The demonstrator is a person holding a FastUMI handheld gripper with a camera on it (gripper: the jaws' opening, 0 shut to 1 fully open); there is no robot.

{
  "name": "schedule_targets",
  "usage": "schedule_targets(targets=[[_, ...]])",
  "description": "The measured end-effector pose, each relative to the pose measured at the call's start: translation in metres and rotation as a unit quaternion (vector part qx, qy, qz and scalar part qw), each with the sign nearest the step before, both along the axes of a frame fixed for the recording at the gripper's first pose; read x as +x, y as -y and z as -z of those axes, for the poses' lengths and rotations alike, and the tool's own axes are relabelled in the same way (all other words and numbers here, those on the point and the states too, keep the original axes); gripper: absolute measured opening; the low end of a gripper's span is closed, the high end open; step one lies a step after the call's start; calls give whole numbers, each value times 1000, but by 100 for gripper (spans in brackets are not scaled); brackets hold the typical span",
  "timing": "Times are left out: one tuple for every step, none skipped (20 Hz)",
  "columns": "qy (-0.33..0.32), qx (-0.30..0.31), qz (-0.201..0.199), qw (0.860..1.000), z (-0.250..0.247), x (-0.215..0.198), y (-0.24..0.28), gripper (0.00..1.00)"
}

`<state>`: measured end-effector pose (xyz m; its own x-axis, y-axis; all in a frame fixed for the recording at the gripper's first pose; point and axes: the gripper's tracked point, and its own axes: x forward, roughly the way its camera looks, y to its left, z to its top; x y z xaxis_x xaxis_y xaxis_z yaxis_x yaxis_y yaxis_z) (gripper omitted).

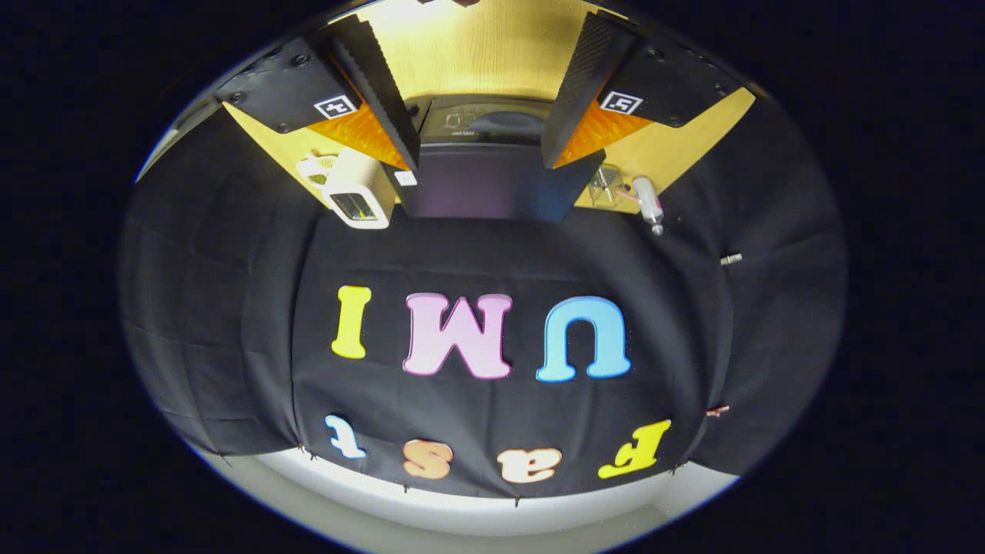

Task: Open the toaster oven, put the food inside, and close the toaster oven door.

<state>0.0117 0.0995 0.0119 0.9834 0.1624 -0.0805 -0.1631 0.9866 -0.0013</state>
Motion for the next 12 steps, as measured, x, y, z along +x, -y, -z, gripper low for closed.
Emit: schedule_targets(targets=[[15, 9, 0, 1000, -16, -3, 5, 98], [31, 14, -1, 999, -30, -5, 10, 98], [45, 17, -4, 999, -43, -8, 16, 98], [57, 20, -7, 998, -55, -10, 21, 98], [69, 21, -11, 997, -64, -11, 28, 98], [73, 21, -11, 997, -70, -12, 37, 98], [75, 23, -7, 997, -73, -12, 47, 98], [77, 29, -10, 997, -74, -13, 55, 98], [78, 30, -13, 996, -76, -8, 61, 98], [81, 25, -12, 996, -77, -6, 72, 98], [83, 21, -14, 996, -78, -4, 79, 98], [90, 12, -20, 996, -79, -1, 84, 98]])
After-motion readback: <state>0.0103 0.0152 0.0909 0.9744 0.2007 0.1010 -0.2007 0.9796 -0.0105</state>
